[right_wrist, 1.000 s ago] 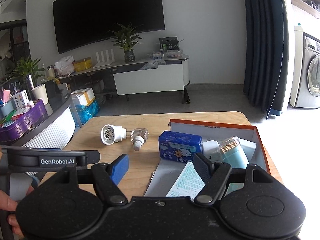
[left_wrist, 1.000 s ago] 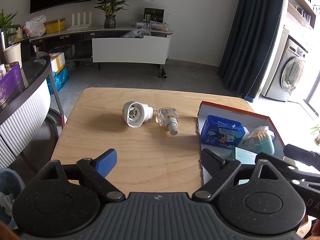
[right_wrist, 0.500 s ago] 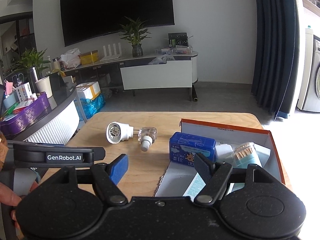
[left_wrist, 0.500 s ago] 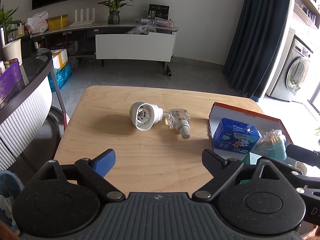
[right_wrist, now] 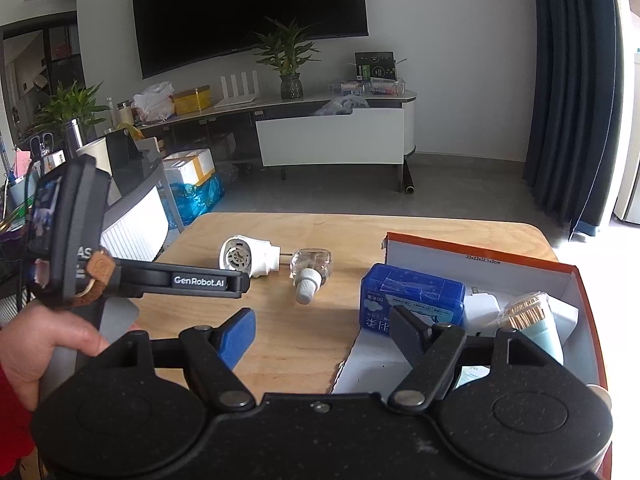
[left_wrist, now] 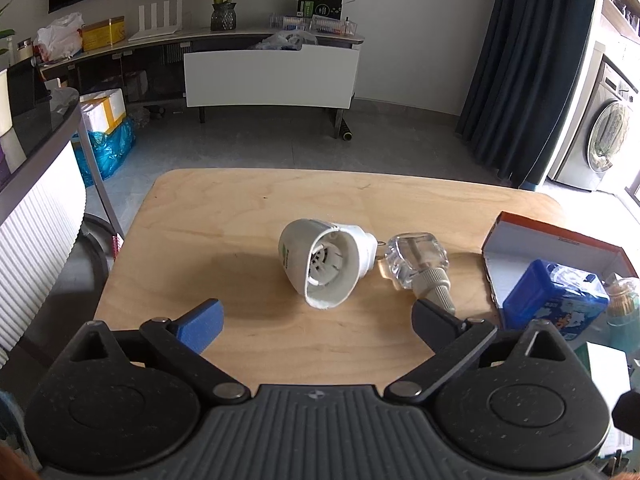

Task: Organize rigid objects
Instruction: 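Grasp the white plug socket with the left tool while the right tool grasps the glass bottle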

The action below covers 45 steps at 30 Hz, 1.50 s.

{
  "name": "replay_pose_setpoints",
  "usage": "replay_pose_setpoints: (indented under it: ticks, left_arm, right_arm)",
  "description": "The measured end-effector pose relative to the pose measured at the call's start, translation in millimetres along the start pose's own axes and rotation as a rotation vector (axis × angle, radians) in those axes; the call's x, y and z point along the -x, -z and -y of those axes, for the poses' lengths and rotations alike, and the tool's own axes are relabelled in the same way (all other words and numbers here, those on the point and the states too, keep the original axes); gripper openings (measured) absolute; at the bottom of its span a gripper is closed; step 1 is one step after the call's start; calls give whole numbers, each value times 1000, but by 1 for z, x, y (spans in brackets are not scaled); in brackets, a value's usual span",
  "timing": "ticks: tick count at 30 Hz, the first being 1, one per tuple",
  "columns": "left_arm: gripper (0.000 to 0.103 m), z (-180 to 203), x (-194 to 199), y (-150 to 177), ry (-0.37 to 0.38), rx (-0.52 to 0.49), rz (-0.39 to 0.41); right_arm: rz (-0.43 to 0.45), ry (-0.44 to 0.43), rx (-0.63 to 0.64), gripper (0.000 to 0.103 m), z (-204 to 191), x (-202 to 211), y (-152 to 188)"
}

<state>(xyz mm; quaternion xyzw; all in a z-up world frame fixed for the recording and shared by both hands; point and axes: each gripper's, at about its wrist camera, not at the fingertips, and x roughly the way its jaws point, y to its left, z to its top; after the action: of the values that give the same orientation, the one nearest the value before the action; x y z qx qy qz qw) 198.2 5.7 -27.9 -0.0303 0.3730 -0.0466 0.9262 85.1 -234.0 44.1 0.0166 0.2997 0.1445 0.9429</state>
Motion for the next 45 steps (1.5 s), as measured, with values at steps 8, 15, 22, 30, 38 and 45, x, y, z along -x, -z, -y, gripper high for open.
replay_pose_setpoints:
  ticks: [8,15,22,30,38,45]
  left_arm:
    - [103,8,-35,-7,9,-95,20]
    - [72,3,-40,-1,28,-115,50]
    - [72,0,-16,6,29,-85,63]
    - [72,-20,46,16,-19,2,76]
    - [72,-27,52,15,-8,54,98]
    - [72,-34,51,16,5,93,116]
  right_arm:
    - [-20,-6,-19,87,8,-18,-2]
    - [-27,-11,-21,87,9,-30,-6]
    - [-48,-21,-29,87,5,-47,-11]
    - [-92,-53,-36,88,-8,-87,-30]
    - [-144,-32,-1,87,-24,-150,-38]
    - [-148,23,84,82,-30,-178,-46]
